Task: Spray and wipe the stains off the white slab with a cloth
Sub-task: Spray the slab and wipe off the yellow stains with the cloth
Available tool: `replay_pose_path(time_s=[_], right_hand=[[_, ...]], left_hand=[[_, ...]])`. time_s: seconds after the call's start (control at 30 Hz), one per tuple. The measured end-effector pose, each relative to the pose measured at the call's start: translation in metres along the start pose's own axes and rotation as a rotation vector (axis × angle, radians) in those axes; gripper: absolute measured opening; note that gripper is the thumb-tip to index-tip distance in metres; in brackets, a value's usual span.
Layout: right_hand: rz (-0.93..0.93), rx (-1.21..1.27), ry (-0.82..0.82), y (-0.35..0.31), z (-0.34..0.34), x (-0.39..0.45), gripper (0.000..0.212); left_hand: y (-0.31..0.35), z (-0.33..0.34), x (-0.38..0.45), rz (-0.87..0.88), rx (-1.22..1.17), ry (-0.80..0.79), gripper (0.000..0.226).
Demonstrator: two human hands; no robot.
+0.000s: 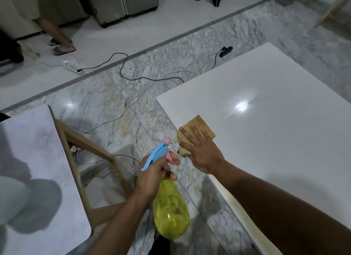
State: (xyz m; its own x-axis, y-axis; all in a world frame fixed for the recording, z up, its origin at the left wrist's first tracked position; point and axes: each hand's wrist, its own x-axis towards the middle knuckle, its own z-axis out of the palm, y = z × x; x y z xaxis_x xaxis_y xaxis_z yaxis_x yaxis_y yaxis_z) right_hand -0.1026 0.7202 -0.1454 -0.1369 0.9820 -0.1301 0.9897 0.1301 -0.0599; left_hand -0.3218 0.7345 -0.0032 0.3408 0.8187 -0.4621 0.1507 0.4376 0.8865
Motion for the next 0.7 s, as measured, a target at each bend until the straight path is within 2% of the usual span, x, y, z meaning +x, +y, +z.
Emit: replay_pose_path(time_s=[0.07,0.2,0.27,0.37,0.7], right_hand=[[0.014,0.003,-0.002,-0.002,0.007,-0.029,0.045],[0.052,0.020,-0.009,-0.009,0.015,-0.085,0.048],[0.068,0.041,-0.013,-0.012,0.018,-0.118,0.052],[0.088,0.042,0.002,-0.017,0.024,-0.174,0.057],[0.157,0.054,0.051,-0.036,0.056,-0.352,0.059]], left_hand=[[-0.005,0.011,-0.016,0.010,0.006,-0.011,0.026],[-0.018,0.037,-0.049,0.000,-0.036,-0.043,0.050],[-0.029,0.051,-0.066,-0.011,-0.024,-0.056,0.044],[-0.046,0.076,-0.093,-0.007,0.055,-0.101,0.023],[-0.092,0.146,-0.176,0.051,0.178,-0.272,0.024]])
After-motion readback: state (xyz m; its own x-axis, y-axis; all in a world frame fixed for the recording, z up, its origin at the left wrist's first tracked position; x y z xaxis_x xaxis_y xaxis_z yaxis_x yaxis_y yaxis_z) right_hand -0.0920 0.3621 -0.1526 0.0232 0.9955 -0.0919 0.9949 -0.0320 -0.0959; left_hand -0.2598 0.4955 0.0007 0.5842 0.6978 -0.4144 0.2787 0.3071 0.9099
